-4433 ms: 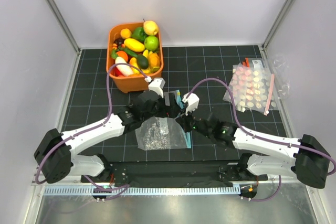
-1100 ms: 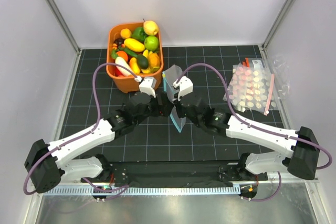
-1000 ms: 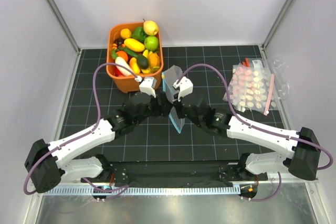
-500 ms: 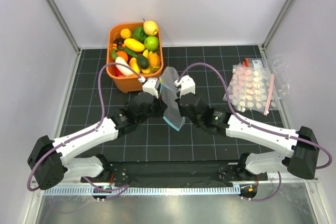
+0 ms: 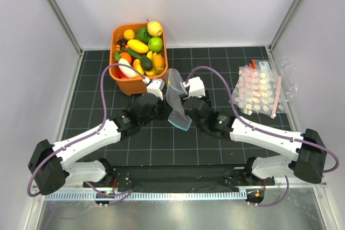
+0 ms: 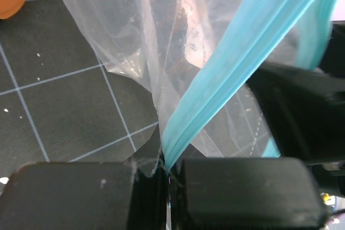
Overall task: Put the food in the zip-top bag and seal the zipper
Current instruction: Open the zipper of the food storage bag.
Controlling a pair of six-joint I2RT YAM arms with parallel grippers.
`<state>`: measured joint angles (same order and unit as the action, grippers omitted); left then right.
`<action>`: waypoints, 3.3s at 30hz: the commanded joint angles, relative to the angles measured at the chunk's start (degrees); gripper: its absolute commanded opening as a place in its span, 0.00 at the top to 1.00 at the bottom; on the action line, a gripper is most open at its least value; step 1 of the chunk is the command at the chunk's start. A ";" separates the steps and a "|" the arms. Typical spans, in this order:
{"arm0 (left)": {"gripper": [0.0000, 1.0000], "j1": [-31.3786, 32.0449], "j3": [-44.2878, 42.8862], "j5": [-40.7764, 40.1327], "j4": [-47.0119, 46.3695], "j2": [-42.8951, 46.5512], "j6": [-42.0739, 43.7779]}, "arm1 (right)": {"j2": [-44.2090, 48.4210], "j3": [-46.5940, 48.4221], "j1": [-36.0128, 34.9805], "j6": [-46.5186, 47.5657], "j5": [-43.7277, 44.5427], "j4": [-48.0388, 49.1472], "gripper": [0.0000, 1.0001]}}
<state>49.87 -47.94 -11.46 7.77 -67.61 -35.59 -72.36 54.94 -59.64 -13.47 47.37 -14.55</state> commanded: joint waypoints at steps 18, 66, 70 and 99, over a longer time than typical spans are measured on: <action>1.00 -0.12 -1.45 3.81 -1.79 1.70 -0.62 | -4.39 5.27 -0.13 -1.38 12.63 -2.49 0.84; 1.00 -15.50 0.48 19.55 -9.79 -17.20 -7.47 | -10.62 10.63 0.66 -0.76 1.88 -10.94 0.74; 1.00 -15.50 0.22 19.64 -9.97 -16.67 -7.30 | -5.70 9.14 0.66 -1.64 -3.69 -10.16 0.70; 1.00 -12.25 -1.80 15.59 -9.18 -17.38 -5.54 | 7.39 6.86 0.66 -2.79 -11.43 -10.07 0.72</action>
<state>37.39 -47.40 5.13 -1.28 -85.34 -42.19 -69.60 63.16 -59.07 -17.34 35.29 -29.71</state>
